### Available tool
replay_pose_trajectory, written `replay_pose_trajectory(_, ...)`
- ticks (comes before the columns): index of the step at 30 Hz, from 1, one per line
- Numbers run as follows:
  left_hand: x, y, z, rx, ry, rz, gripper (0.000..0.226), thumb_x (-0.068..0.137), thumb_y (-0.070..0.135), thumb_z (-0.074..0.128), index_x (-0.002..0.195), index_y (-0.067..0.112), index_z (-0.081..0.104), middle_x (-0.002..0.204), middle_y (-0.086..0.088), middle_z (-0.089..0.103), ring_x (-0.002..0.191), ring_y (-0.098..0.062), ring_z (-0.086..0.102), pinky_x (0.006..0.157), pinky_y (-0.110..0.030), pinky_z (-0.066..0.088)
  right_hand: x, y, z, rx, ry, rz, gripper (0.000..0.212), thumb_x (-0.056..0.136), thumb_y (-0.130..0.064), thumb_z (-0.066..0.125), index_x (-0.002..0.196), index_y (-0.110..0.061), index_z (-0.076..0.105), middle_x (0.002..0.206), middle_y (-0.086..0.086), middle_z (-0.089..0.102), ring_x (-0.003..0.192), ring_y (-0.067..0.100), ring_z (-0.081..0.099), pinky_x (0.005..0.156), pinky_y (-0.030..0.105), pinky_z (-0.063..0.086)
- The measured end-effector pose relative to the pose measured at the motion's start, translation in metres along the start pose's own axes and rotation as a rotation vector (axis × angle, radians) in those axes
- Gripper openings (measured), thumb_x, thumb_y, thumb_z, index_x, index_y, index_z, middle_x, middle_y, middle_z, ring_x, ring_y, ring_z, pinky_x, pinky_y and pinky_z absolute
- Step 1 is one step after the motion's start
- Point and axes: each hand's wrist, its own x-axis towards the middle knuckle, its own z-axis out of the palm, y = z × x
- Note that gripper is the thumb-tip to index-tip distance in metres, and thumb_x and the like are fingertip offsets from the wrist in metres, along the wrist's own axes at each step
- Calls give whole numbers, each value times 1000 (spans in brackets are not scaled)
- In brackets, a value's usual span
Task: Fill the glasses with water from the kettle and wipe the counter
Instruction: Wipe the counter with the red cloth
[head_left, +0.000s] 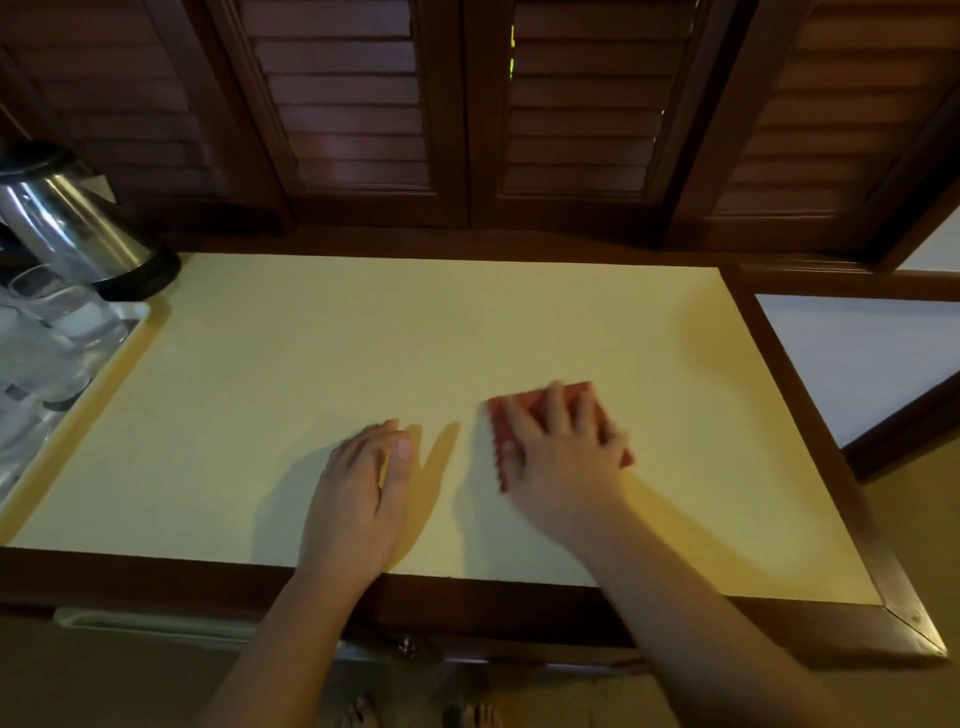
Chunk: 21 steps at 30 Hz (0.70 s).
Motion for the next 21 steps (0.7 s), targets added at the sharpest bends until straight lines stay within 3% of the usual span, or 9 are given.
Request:
replay_pose_trajectory(3, 1, -4, 0, -46, -6, -9, 80, 104, 73, 14, 147, 24, 61, 150, 3, 60, 143, -16, 47, 118, -38, 37, -24, 19, 4, 26, -59, -337, 52, 111, -59, 27, 162, -58, 15, 180, -13, -9, 166, 25, -19, 131, 61, -6)
replay_pose_trajectory(5, 2, -8, 0, -88, 4, -17, 82, 103, 76, 14, 145, 24, 63, 149, 4, 61, 143, -15, 48, 117, -38, 38, -22, 66, -4, 48, -107, -425, 50, 110, -63, 28, 159, -66, 15, 177, -25, -13, 162, 10, -26, 133, 50, -9)
replay_pose_trajectory(8, 2, -11, -1, -108, 14, -37, 81, 104, 74, 14, 146, 25, 62, 148, 6, 62, 141, -13, 50, 116, -36, 39, -2, 142, -22, 4, -111, -290, 55, 105, -70, 18, 157, -70, 0, 171, -29, -26, 158, 7, -34, 134, 53, 0)
replay_pose_trajectory(11, 1, -8, -2, -120, 13, -49, 82, 103, 74, 13, 146, 25, 63, 147, 6, 62, 140, -12, 50, 114, -34, 38, 27, 177, -25, -207, -61, -102, 72, 108, -51, 47, 161, -55, -3, 164, -26, -44, 154, 21, -46, 130, 67, 12)
replay_pose_trajectory(12, 1, -6, -2, -131, 14, -57, 83, 102, 75, 13, 145, 24, 63, 147, 5, 62, 139, -13, 51, 114, -35, 39, 40, 173, -25, -173, -47, -10, 76, 109, -48, 51, 162, -51, -3, 171, -16, -37, 158, 30, -38, 129, 70, 13)
replay_pose_trajectory(15, -1, -3, -7, -229, 37, -96, 86, 99, 80, 16, 142, 24, 66, 138, 9, 65, 132, -11, 56, 111, -40, 48, 75, 118, -24, -52, -45, 158, 64, 112, -54, 30, 167, -51, -3, 181, 2, -13, 164, 44, -16, 127, 76, 6)
replay_pose_trajectory(18, 0, -13, -19, -341, 65, -81, 76, 99, 80, 26, 139, 29, 65, 135, 18, 64, 129, -1, 56, 107, -31, 49, 84, 25, -19, 31, -20, 9, 54, 112, -56, 21, 166, -56, 10, 181, -4, -4, 166, 37, -13, 129, 71, 1)
replay_pose_trajectory(21, 8, -37, -42, -287, 87, -14, 53, 101, 67, 42, 135, 35, 64, 136, 18, 64, 128, 1, 56, 102, -22, 45, 55, -56, -7, 39, -78, -309, 52, 112, -56, 28, 163, -58, 20, 182, -8, -2, 166, 31, -14, 131, 64, -6)
